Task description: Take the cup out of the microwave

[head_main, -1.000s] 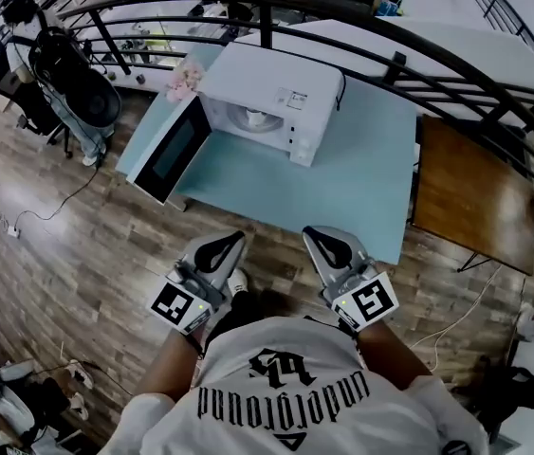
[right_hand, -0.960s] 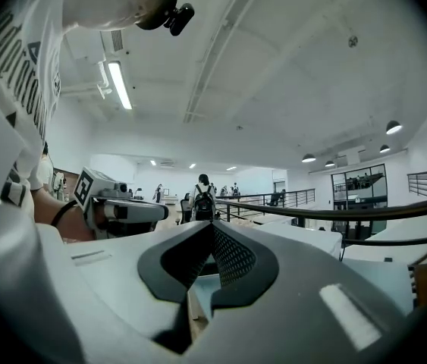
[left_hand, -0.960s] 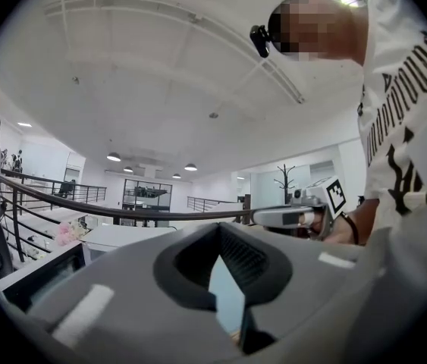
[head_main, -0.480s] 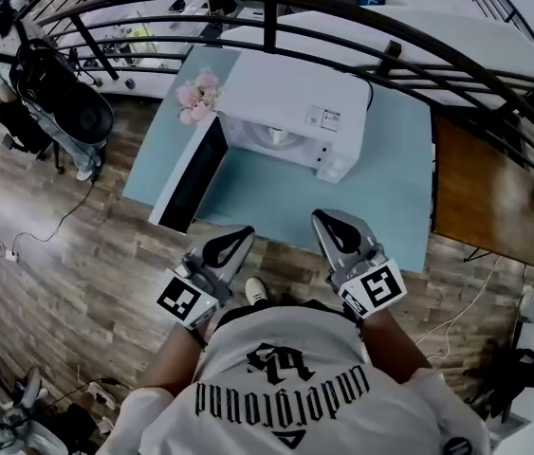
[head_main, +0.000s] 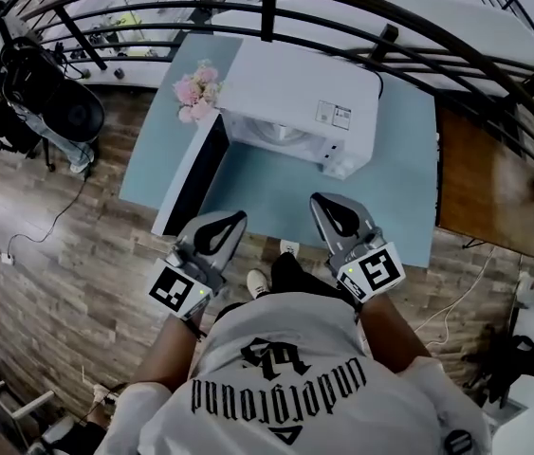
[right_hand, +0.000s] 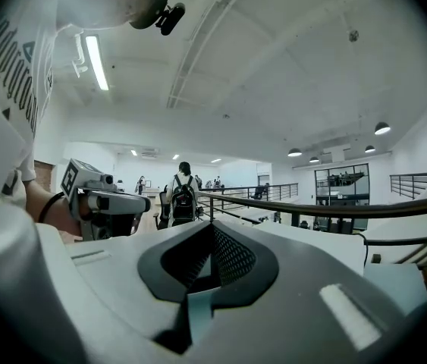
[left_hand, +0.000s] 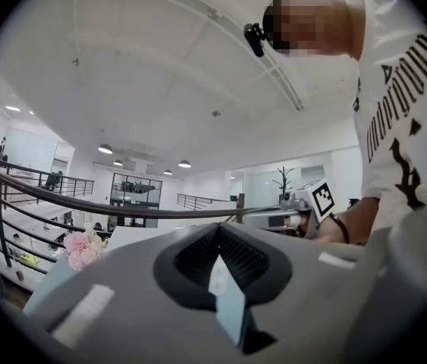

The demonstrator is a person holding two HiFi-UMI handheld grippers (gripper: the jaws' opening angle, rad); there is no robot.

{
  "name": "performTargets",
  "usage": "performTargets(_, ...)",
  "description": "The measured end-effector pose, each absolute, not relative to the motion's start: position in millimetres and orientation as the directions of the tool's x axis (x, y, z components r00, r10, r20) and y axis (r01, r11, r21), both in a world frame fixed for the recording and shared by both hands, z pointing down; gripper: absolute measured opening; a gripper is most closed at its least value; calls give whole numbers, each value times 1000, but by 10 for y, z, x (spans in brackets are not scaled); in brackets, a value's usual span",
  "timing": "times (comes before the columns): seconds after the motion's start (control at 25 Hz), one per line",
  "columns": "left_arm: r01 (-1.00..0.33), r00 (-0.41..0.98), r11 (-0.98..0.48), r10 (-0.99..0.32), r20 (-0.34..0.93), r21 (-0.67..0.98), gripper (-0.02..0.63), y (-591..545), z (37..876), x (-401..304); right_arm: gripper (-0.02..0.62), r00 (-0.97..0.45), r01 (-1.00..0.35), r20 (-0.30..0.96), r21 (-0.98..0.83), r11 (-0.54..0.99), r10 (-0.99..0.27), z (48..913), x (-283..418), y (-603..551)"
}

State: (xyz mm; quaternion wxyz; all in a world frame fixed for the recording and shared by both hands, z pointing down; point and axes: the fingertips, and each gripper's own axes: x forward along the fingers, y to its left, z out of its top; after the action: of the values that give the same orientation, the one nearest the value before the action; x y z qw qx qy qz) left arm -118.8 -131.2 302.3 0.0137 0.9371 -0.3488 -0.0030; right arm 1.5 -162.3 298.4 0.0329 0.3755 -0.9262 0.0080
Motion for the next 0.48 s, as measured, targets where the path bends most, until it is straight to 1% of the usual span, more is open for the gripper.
performTargets(0.12, -662, 749, -749, -662, 9, 27, 51, -1453, 3050, -1193, 3, -718, -695, 71, -5, 719, -693, 3070, 7, -1806)
performTargets(0.48, -690, 724, -717, -685, 85, 96, 51, -1882, 3133, -1160, 3, -756, -652, 136, -71, 755, -641, 3542, -94, -2348)
